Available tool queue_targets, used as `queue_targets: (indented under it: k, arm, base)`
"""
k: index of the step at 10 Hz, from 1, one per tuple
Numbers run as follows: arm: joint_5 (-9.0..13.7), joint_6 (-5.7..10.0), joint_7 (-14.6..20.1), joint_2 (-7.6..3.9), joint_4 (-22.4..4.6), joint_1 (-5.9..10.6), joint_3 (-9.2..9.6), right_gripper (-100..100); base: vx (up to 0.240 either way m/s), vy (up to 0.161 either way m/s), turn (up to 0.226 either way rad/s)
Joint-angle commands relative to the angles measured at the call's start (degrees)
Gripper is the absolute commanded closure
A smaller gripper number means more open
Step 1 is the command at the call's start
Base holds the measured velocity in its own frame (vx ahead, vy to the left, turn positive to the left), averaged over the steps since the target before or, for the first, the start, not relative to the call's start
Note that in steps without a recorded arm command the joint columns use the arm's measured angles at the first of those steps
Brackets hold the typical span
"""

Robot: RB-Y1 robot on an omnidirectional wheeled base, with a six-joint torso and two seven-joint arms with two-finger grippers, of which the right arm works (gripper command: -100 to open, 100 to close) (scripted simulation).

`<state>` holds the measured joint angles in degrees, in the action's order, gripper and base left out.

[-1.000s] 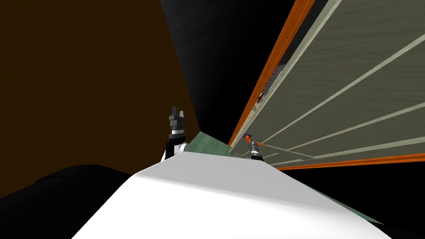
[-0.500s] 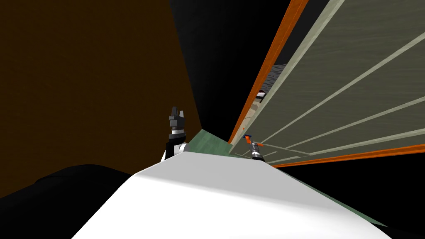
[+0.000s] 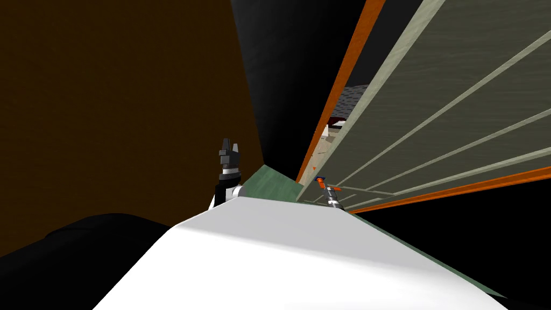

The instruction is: Pull the door open

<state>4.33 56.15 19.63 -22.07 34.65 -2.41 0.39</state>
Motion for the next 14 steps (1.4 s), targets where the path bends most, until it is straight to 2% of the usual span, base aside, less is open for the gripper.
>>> queue_targets:
  k: [1, 2, 4, 6, 7, 10, 11, 12, 14]
  arm:
    - [0.0, 0.00, 0.0, 0.00, 0.0, 0.00, 0.00, 100]
    - [-0.4, 2.04, 1.1, -0.83, -0.6, -1.13, 0.75, 100]
    - [-0.6, 3.41, 1.9, -1.47, -0.8, -1.87, 1.17, 100]
    - [-1.1, 5.91, 3.2, -2.64, -1.2, -3.21, 1.96, 100]
    - [-1.1, 6.40, 3.5, -2.87, -1.3, -3.47, 2.11, 100]
    - [-1.6, 9.28, 5.0, -4.22, -1.8, -5.01, 3.01, 100]
    - [-1.6, 8.82, 4.8, -3.95, -2.3, -4.29, 2.96, 100]
    - [-1.8, 10.09, 5.2, -4.19, -2.9, -4.89, 3.31, 100]
    - [-1.8, 11.48, 5.5, -4.58, -3.5, -5.42, 3.52, 100]
  base:
    - [-0.079, -0.017, 0.016]
    - [-0.155, -0.032, 0.175]
    - [-0.225, -0.082, 0.167]
    - [-0.226, -0.058, 0.167]
    - [-0.207, -0.077, 0.132]
    - [-0.218, -0.078, 0.146]
    - [-0.098, -0.032, 0.035]
    - [-0.134, -0.053, 0.180]
    - [-0.225, -0.071, 0.183]
